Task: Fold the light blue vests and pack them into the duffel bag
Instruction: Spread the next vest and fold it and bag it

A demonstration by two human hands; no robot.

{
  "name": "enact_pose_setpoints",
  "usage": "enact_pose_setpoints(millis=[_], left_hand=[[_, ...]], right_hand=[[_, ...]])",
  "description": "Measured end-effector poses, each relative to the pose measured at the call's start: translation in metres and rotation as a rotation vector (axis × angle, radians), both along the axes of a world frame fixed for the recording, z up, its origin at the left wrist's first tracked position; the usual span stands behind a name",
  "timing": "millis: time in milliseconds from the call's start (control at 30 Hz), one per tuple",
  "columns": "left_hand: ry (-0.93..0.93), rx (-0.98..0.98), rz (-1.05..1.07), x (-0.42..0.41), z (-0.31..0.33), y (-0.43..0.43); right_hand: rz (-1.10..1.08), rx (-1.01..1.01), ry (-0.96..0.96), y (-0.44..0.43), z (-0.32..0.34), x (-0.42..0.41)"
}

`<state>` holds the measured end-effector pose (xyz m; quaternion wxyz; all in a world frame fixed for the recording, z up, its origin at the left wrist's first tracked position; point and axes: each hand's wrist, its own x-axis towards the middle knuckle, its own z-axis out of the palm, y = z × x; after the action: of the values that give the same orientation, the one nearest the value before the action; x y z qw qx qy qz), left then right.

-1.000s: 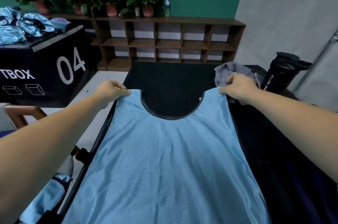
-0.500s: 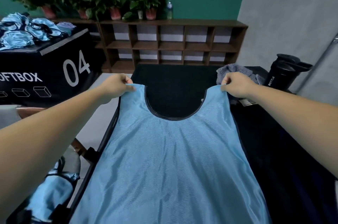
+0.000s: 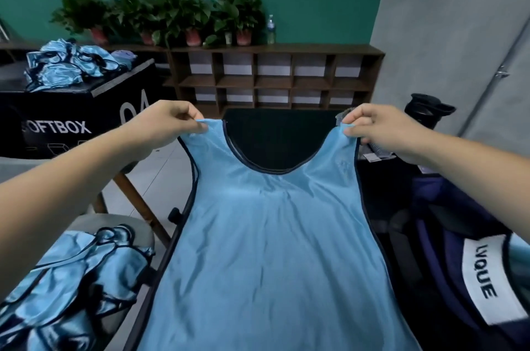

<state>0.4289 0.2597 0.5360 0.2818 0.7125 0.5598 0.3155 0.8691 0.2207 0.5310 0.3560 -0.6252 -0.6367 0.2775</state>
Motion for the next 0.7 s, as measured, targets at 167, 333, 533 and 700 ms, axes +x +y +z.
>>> enact_pose_setpoints(millis=[167,333,533,700], left_hand=[[0.022,0.016,-0.032,-0.012,0.005,-0.084],[0.062,0.021,-0.053,-0.019,0.0,-0.162],[0.185,0.025,-0.107,-0.026,-0.023,-0.238],[0.372,0.074,-0.212,-0.031,-0.054,-0.281]], right_hand=[[0.077,0.0,-0.05,-0.073,0.001,-0.003],[0.209,0.049,-0.099,-0.145,-0.005,-0.008],[0.278,0.073,-0.239,-0.222,-0.026,-0.013],[0.298,0.146,-0.414,-0.276,-0.06,-0.014]])
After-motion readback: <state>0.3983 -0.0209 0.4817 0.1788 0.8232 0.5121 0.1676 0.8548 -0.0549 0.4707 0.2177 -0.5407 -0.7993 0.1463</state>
